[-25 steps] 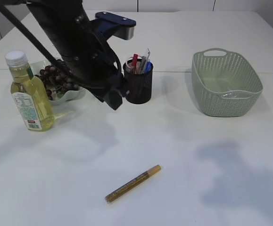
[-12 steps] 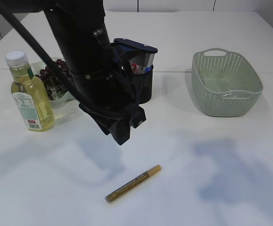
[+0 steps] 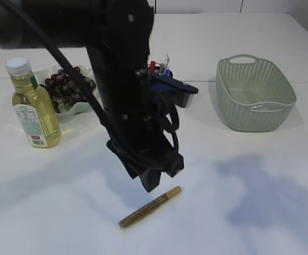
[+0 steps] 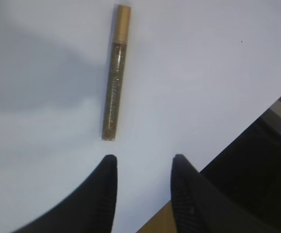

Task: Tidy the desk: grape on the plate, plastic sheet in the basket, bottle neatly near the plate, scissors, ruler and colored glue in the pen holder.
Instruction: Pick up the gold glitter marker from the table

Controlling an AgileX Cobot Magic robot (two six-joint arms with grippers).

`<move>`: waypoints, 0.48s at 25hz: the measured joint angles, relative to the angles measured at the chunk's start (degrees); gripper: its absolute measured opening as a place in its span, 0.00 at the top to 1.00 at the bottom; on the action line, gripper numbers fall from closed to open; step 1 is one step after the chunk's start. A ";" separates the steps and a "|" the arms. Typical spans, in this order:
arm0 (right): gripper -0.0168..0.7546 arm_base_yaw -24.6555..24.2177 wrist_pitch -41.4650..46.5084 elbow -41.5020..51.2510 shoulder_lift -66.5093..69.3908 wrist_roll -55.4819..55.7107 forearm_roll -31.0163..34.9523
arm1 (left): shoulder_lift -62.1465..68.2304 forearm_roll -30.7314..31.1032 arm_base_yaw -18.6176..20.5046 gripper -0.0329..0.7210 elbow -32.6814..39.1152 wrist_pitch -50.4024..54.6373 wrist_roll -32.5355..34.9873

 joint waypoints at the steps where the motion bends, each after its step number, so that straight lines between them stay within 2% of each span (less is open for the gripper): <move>1: 0.62 0.00 0.00 0.00 0.00 -0.44 0.00 | 0.78 0.00 -0.70 0.59 0.00 -0.13 0.00; 4: 0.62 0.00 0.00 0.00 0.00 -2.03 0.00 | 3.72 0.37 -2.00 0.59 0.00 -0.76 0.00; 12: 0.62 0.00 0.00 0.00 0.00 -3.74 -0.09 | 11.02 5.27 -2.23 0.59 0.00 -4.81 0.00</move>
